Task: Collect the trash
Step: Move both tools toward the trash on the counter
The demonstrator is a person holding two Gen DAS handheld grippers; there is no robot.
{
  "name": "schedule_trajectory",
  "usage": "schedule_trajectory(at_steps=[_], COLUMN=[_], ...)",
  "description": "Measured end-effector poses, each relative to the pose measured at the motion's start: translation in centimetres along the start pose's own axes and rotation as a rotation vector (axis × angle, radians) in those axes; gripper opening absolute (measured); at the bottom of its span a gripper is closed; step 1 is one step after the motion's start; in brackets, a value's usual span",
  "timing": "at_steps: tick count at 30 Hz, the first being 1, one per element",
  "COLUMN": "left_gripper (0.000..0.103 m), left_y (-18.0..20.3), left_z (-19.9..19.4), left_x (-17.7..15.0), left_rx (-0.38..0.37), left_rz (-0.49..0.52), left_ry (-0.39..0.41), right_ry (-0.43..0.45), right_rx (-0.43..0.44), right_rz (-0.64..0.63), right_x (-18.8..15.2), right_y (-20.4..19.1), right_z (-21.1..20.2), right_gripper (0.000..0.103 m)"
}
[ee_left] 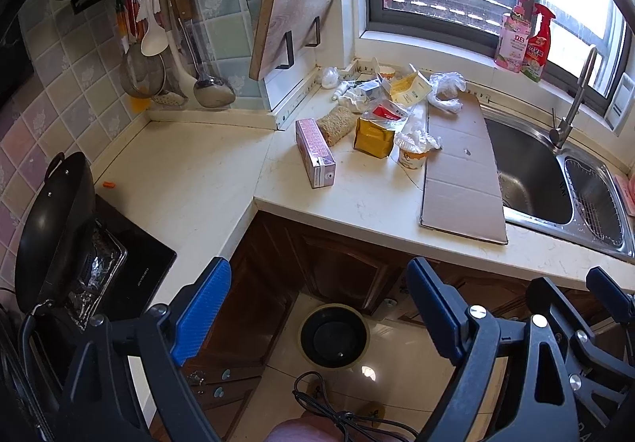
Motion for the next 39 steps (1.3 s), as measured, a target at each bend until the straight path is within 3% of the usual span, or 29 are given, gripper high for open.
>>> schedule_trajectory(at_steps=[24, 31, 39], left_gripper=[0.088, 0.088, 0.088], left_y=[0.6, 0.4, 0.3], left_z=[1.6, 2.8, 4.7], left_x=[0.6, 1.9, 4.1], left_rx=[-0.028, -0.065, -0.175], left_rz=[0.004, 0.009, -0.009], left_ry=[-0.029, -0.028, -0.01], right_ry=[-0.015, -0.003, 0.014], right_rx=[0.006, -0.015, -0.056], right_rz=[0.011, 0.015, 0.006], right_x=[0.3, 1.5, 2.6], right_y=[0.0, -0.5, -1.4], right_z=[1.0, 1.5, 2.3], right_gripper=[0.087, 0.087, 0.087])
Point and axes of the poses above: each gripper's, at about its wrist camera, not at the fingertips, and z roughly the way its jaws point, y to its right, x to its top, the point moved 6 cm from there along z, roughly the way its jaws point, and after that the axes turned 8 degrees about y, right-handed, at the moved point
